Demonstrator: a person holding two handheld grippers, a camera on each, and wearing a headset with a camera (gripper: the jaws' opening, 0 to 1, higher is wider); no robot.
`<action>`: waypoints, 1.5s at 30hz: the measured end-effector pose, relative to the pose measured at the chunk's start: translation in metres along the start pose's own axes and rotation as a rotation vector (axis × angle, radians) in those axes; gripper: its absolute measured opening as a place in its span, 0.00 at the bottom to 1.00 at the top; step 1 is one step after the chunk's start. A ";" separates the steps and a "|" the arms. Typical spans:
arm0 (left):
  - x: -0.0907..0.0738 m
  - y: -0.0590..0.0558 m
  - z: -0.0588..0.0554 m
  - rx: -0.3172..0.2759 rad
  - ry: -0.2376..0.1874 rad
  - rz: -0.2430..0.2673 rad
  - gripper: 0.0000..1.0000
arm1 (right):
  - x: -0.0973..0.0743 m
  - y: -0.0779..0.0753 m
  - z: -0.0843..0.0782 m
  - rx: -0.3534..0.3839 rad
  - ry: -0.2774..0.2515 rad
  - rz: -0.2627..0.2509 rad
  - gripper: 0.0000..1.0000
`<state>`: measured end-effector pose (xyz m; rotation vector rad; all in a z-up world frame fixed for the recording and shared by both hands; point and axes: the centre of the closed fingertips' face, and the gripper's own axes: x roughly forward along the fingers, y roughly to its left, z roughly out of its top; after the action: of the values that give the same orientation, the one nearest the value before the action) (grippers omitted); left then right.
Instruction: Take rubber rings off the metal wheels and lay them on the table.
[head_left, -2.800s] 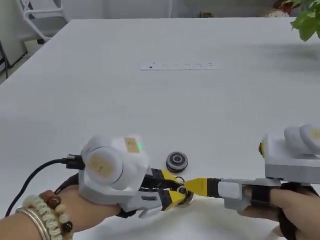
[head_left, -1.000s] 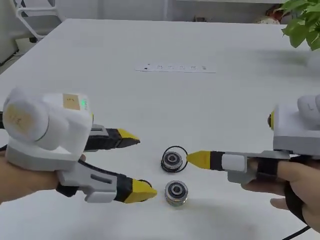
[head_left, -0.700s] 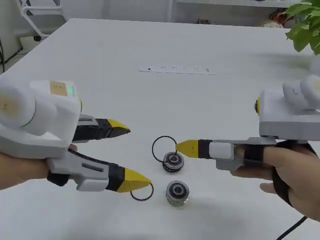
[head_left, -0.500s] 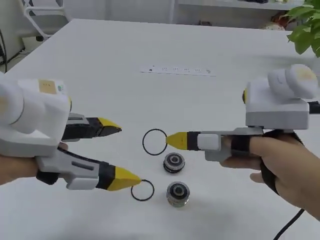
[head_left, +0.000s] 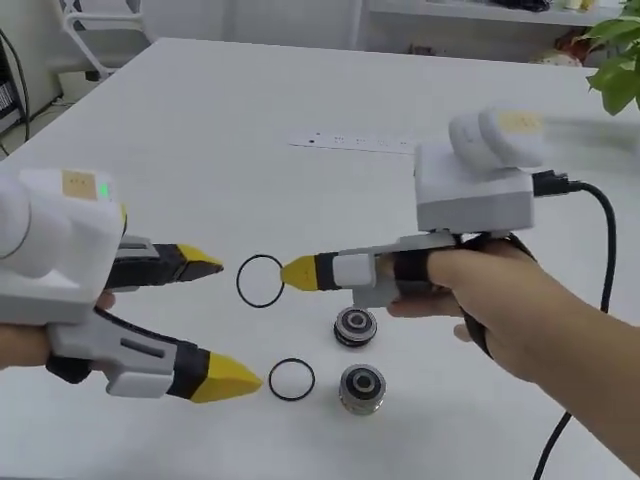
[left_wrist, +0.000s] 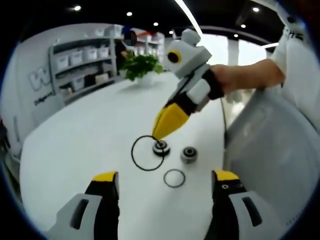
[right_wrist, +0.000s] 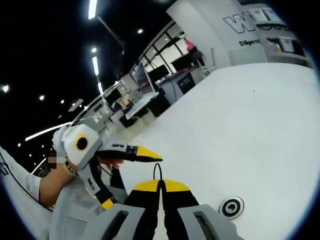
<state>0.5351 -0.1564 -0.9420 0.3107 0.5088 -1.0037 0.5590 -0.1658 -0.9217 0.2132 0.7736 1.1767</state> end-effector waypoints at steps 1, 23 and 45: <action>-0.001 -0.001 -0.001 -0.001 0.002 -0.001 0.78 | 0.002 0.000 -0.002 -0.002 0.006 -0.002 0.00; 0.003 -0.013 -0.029 0.024 0.126 -0.039 0.82 | 0.019 -0.023 -0.084 0.004 0.253 -0.032 0.00; 0.003 -0.016 -0.034 0.026 0.143 -0.051 0.81 | 0.014 -0.042 -0.096 -0.004 0.280 -0.110 0.02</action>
<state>0.5140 -0.1507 -0.9724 0.3962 0.6366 -1.0428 0.5305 -0.1923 -1.0204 0.0009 1.0145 1.1160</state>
